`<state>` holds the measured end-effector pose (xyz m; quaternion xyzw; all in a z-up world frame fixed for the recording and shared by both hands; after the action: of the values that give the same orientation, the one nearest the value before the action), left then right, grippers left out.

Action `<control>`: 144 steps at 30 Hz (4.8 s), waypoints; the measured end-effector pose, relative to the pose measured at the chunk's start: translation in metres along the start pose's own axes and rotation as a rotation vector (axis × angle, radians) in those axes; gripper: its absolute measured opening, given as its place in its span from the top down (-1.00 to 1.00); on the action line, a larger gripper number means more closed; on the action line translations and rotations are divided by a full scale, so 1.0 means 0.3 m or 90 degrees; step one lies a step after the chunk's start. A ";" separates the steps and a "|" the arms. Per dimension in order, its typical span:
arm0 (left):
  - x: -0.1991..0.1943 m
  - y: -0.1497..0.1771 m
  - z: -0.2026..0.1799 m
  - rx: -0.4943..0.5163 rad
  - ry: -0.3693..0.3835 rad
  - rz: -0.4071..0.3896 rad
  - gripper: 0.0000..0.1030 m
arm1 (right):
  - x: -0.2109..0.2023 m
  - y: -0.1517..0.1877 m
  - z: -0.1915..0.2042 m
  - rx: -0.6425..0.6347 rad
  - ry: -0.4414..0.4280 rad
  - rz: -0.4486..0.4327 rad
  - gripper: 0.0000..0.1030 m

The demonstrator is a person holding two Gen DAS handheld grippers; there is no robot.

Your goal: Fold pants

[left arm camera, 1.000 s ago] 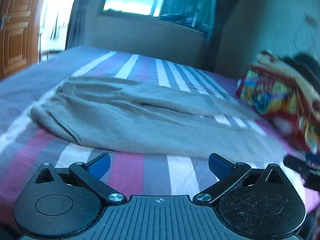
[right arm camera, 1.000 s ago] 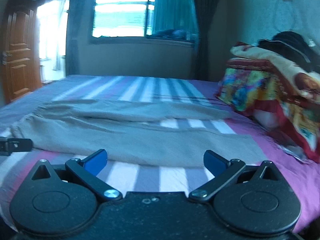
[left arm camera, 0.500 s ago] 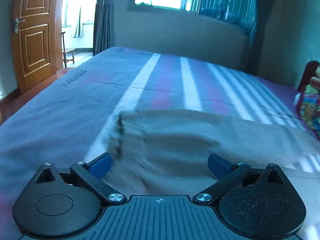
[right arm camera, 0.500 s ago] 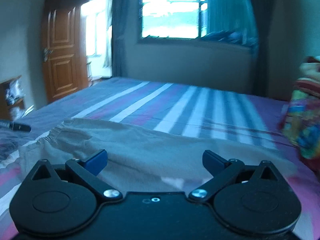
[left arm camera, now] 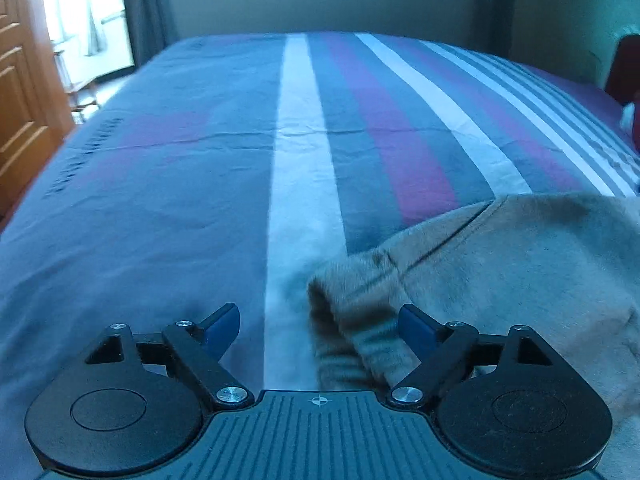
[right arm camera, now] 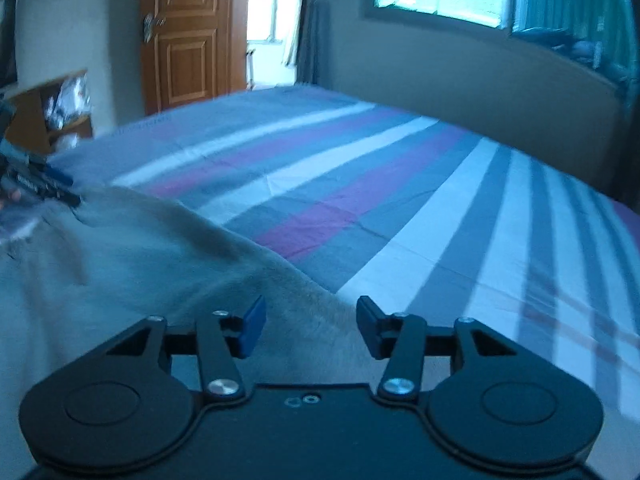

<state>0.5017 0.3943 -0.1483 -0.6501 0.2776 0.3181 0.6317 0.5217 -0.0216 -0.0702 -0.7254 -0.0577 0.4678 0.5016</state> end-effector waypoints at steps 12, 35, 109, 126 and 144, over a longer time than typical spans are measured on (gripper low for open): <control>0.128 -0.025 0.025 -0.046 0.148 0.028 -0.69 | 0.248 -0.005 -0.030 -0.036 -0.142 0.130 -0.21; -0.655 0.322 -0.217 0.134 0.125 -0.224 0.67 | -0.671 0.163 0.380 -0.172 -0.032 -0.086 0.93; -0.695 0.842 -0.202 -0.283 -0.036 0.003 -0.41 | -0.904 0.914 0.087 0.546 0.232 0.025 0.78; -0.670 0.833 -0.223 -0.263 -0.039 0.016 -0.43 | -0.826 0.871 -0.102 0.360 0.285 0.118 0.94; -0.668 0.832 -0.233 -0.266 -0.040 0.024 -0.43 | -0.871 0.845 -0.191 0.130 0.370 0.142 0.30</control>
<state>0.1867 0.3046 -0.1559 -0.7513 0.1978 0.4009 0.4855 0.3212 -0.3288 -0.1027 -0.7764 0.2147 0.2965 0.5130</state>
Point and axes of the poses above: each gripper's, at about its wrist camera, not at the fingertips, and x roughly the way its jaws point, z to its left, y to its underside, the point moved 7 cm from there along x, roughly the way its jaws point, and after that the axes turned 1 degree about -y, right-handed, at the moved point
